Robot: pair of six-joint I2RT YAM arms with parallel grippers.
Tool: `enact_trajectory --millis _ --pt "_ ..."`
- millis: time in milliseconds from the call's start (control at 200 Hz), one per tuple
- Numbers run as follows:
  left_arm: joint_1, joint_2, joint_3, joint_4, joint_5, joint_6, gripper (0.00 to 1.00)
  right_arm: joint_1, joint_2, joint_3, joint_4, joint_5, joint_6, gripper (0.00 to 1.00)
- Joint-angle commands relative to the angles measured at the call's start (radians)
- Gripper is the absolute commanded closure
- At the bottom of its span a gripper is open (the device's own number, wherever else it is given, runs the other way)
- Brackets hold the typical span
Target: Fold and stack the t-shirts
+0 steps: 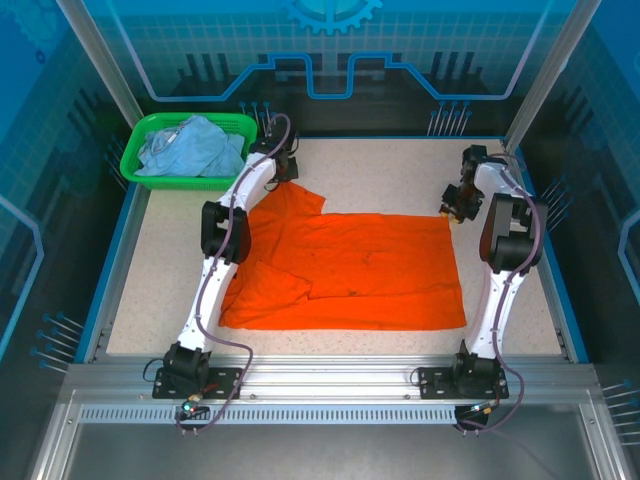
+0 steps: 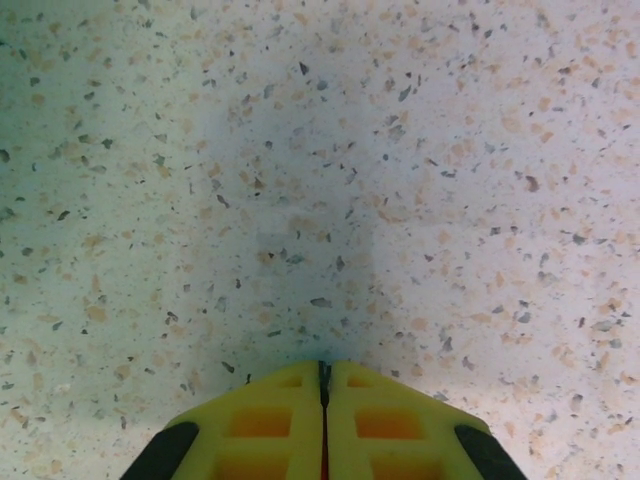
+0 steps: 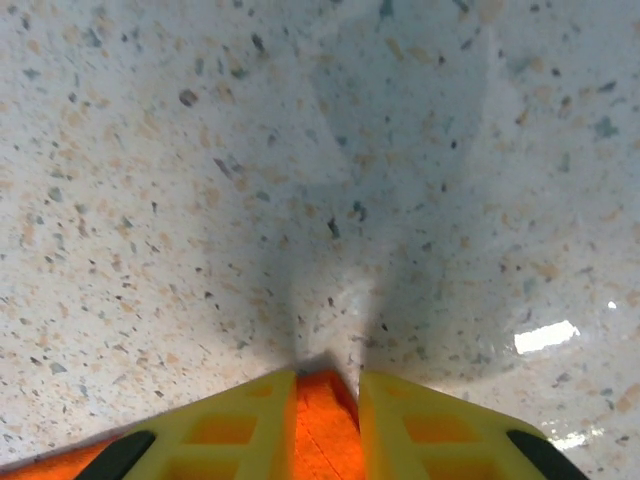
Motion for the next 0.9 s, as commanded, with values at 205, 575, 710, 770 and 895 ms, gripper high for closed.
enact_trajectory --millis 205,575,710,770,895 --pt "-0.019 -0.100 -0.052 0.045 -0.005 0.028 0.97 0.024 0.064 0.063 -0.032 -0.014 -0.014 0.87" --pt "-0.027 -0.176 -0.091 0.048 -0.023 0.032 1.00 0.031 0.018 0.051 -0.030 -0.013 -0.017 1.00" --pt "-0.035 -0.253 -0.158 0.058 -0.019 0.015 1.00 0.031 -0.054 -0.006 -0.006 -0.022 -0.022 1.00" --pt "-0.042 -0.295 -0.197 0.057 -0.019 0.004 1.00 0.031 -0.089 -0.037 0.006 -0.032 -0.026 1.00" --pt "-0.058 -0.402 -0.310 0.066 -0.018 -0.015 1.00 0.031 -0.173 -0.105 0.031 -0.041 -0.046 1.00"
